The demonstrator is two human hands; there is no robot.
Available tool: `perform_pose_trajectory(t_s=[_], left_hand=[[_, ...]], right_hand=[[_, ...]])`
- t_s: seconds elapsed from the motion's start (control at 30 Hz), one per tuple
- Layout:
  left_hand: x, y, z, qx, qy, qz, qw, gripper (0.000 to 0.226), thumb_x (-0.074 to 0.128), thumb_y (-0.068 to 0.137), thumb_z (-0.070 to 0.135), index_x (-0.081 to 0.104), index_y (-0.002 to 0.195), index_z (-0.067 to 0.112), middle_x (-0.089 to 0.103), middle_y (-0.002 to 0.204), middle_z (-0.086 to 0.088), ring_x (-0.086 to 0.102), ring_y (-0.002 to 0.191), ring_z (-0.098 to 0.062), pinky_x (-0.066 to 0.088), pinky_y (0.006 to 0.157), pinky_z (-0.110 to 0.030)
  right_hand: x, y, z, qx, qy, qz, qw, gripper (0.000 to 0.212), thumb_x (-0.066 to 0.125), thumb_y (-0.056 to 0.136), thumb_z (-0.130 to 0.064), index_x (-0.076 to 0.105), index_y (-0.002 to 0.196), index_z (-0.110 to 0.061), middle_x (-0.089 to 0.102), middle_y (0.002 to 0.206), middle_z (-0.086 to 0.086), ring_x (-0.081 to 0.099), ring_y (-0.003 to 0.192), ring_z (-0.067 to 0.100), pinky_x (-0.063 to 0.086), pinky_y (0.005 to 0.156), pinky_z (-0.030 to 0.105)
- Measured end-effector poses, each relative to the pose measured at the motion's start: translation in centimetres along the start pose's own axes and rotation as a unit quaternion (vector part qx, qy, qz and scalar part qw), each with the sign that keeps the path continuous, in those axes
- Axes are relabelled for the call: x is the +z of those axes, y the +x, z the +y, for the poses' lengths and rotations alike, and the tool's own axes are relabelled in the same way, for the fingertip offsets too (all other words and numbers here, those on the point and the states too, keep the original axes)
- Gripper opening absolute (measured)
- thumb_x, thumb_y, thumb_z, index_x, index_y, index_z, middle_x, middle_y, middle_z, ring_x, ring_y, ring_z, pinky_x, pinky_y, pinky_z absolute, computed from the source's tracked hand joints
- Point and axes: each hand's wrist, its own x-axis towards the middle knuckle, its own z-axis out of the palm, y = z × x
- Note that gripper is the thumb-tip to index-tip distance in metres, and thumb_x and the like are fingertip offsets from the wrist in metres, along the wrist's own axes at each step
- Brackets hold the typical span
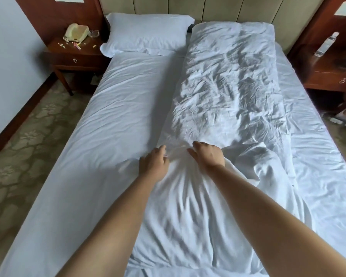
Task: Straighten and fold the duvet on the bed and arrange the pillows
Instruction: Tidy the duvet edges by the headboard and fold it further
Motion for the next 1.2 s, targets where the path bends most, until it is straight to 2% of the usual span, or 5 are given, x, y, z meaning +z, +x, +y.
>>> perform_pose_trajectory(t_s=[0.17,0.43,0.63,0.83,1.2], left_hand=[[4.3,1.4,-1.8,0.098,0.058,-0.152,0.982,0.112,0.04,0.062,0.089,0.016,0.151,0.025,0.016,0.156,0.002,0.021,0.143,-0.02,0.018,0.115,-0.044],[9.5,6.8,-2.0,0.088,0.162,-0.261,0.948,0.139,0.069,0.051,0.078,-0.011,0.152,0.027,-0.014,0.159,-0.008,-0.008,0.148,-0.024,-0.003,0.117,-0.052],[11.4,7.4,0.1,0.133,0.195,-0.273,0.933,0.117,0.077,0.042,0.074,0.033,0.137,0.022,0.06,0.123,0.0,0.056,0.114,-0.022,0.033,0.097,-0.036],[11.3,4.9,0.4,0.18,0.227,-0.25,0.924,0.095,0.07,0.054,0.075,0.044,0.125,0.018,0.065,0.116,-0.002,0.059,0.109,-0.021,0.031,0.093,-0.033],[6.2,0.4,4.3,0.174,0.198,-0.318,0.911,0.044,0.075,0.07,0.048,0.066,0.105,0.023,0.067,0.107,-0.005,0.063,0.098,-0.025,0.044,0.075,-0.028]], right_hand=[[5.7,1.4,3.1,0.029,-0.009,-0.086,0.996,0.046,0.043,0.096,-0.05,0.062,0.108,-0.01,0.048,0.121,0.002,0.044,0.119,0.021,0.043,0.08,0.035],[11.7,2.1,6.3,0.034,0.124,-0.222,0.967,0.086,0.055,0.076,-0.072,0.032,0.144,-0.025,0.025,0.155,-0.001,0.029,0.139,0.02,0.022,0.112,0.033],[12.6,1.8,6.7,-0.004,-0.021,-0.331,0.943,0.119,0.062,0.056,-0.083,0.02,0.148,-0.022,0.036,0.148,0.006,0.032,0.136,0.028,0.023,0.11,0.04],[11.8,0.1,5.4,-0.059,-0.076,-0.309,0.946,0.081,0.062,0.063,-0.078,0.052,0.122,-0.023,0.06,0.125,0.002,0.05,0.118,0.021,0.026,0.1,0.036],[5.5,-3.3,4.9,0.021,-0.047,-0.549,0.834,0.094,0.084,0.058,-0.049,0.045,0.138,-0.017,0.06,0.125,0.0,0.061,0.108,0.021,0.049,0.096,0.033]])
